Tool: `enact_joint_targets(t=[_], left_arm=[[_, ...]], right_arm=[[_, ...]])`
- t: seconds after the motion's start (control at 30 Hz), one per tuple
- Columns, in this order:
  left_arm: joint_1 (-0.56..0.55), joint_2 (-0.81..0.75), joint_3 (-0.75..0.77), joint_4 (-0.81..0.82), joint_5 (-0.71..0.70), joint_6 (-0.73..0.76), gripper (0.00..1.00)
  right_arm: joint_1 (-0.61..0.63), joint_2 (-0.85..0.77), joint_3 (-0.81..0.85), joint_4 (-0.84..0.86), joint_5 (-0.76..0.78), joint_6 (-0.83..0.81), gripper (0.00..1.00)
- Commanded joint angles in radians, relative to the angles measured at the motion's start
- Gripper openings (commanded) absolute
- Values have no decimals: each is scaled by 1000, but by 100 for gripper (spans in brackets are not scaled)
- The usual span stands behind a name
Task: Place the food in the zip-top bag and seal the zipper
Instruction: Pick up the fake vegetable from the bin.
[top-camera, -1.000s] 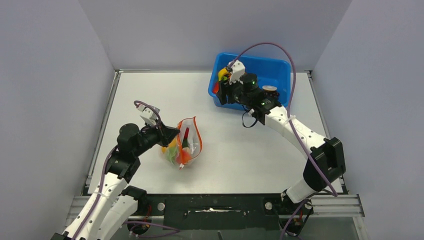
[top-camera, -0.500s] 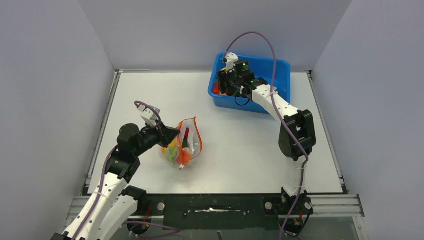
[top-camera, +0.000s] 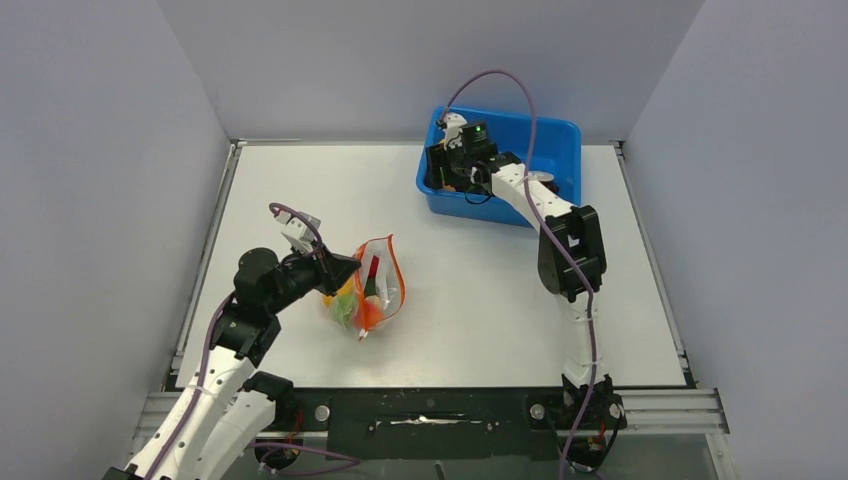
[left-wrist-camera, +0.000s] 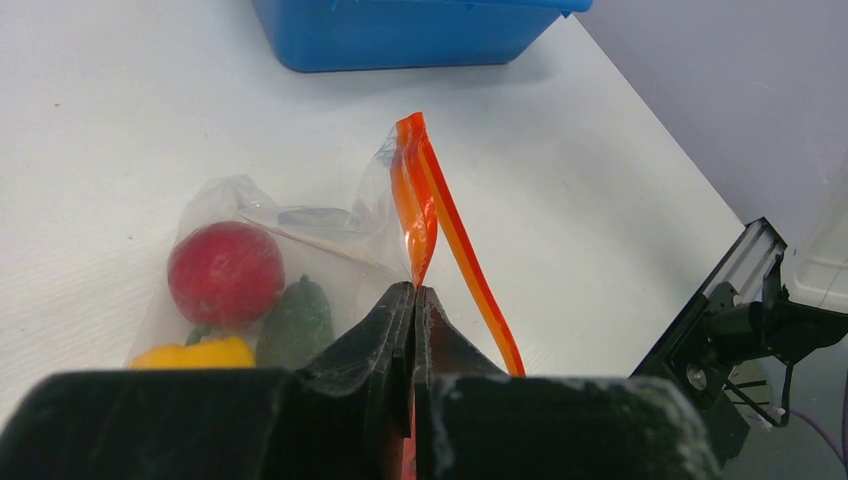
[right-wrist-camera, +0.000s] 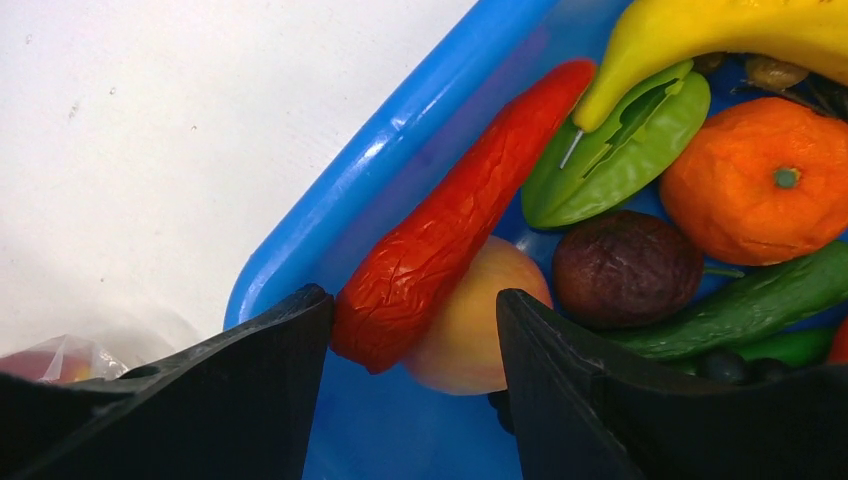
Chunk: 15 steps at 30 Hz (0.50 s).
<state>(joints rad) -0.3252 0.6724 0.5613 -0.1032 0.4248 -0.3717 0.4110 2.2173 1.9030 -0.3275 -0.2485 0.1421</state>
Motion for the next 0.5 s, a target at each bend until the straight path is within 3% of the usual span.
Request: enact_joint_targets(t=[0.0, 0.23, 0.47], left_arm=[[6, -22, 11, 69, 10, 17, 0], [6, -23, 11, 73, 8, 17, 0], [6, -33, 6, 73, -2, 17, 0]], right_arm=[[-6, 6, 62, -21, -37, 24, 61], [-9, 57, 108, -72, -8, 44, 59], [-13, 74, 140, -50, 3, 63, 44]])
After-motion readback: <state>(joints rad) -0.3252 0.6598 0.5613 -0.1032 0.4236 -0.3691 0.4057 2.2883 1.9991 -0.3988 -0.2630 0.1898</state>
